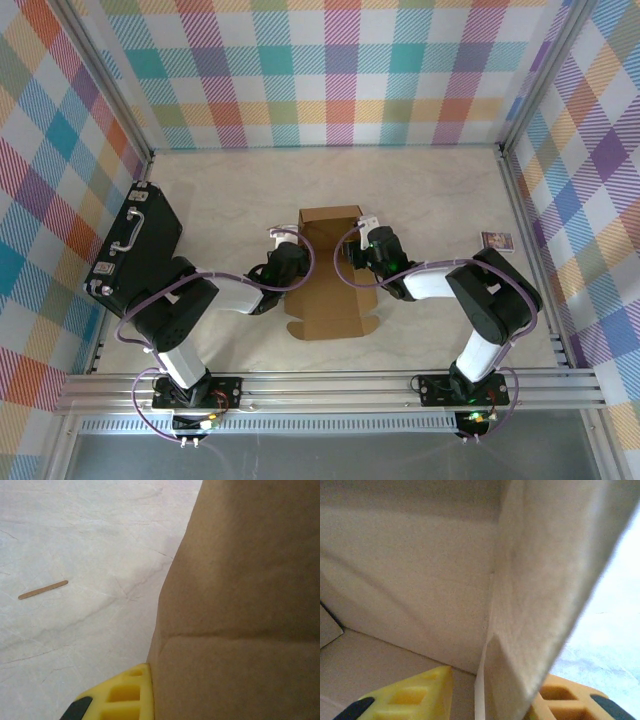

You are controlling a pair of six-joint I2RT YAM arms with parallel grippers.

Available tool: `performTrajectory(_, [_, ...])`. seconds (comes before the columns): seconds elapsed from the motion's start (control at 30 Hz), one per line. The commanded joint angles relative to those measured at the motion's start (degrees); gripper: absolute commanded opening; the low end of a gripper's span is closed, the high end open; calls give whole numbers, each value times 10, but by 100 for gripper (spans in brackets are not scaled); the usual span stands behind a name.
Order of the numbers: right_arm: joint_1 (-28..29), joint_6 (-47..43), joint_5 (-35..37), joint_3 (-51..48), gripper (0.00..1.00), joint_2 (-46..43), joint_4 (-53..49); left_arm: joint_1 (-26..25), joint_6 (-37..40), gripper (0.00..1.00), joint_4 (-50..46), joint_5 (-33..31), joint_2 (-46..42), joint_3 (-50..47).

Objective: Fold the paper box

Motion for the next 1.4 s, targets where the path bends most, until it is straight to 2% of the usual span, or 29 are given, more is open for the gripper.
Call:
performTrajectory(0.0, [4,3,-45,1,36,30,-25,-14,-14,0,38,12,-25,-6])
performTrajectory(0.1, [3,3,-47,7,28,37,-32,-14,-13,0,34,11,-30,-6])
performTrajectory(0.27, [4,0,-38,12,8,43,-30,-14,-14,0,31,15,-28,-3])
performTrajectory(0.37, [3,1,-27,6,1,38,-16,-14,-14,0,30,15,-28,-3])
performTrajectory(0.7, [3,1,-20,16,0,11,-35,-15,-16,0,-1,16,-39,9])
performTrajectory(0.73, [3,2,-20,16,2,10,-37,-14,-15,0,-3,17,-39,9])
performTrajectory(0.77, [4,3,-18,17,18,6,-41,-15,-15,0,-5,15,-38,9])
performTrajectory(0.83, [3,7,-17,18,40,-5,-53,-14,-16,0,-13,13,-37,12])
performTrajectory(0.9, [3,6,-25,18,50,-25,-72,-14,-16,0,-14,8,-38,10])
performTrajectory(1.1, [3,23,-26,4,62,-106,-159,-14,7,0,-5,-2,-39,9])
performTrajectory(1.2, [4,47,-48,-20,63,-142,-183,-14,17,0,9,-2,-40,1])
performTrajectory(1.37, [4,72,-22,-59,65,-214,-221,-14,23,0,24,-2,-40,-12])
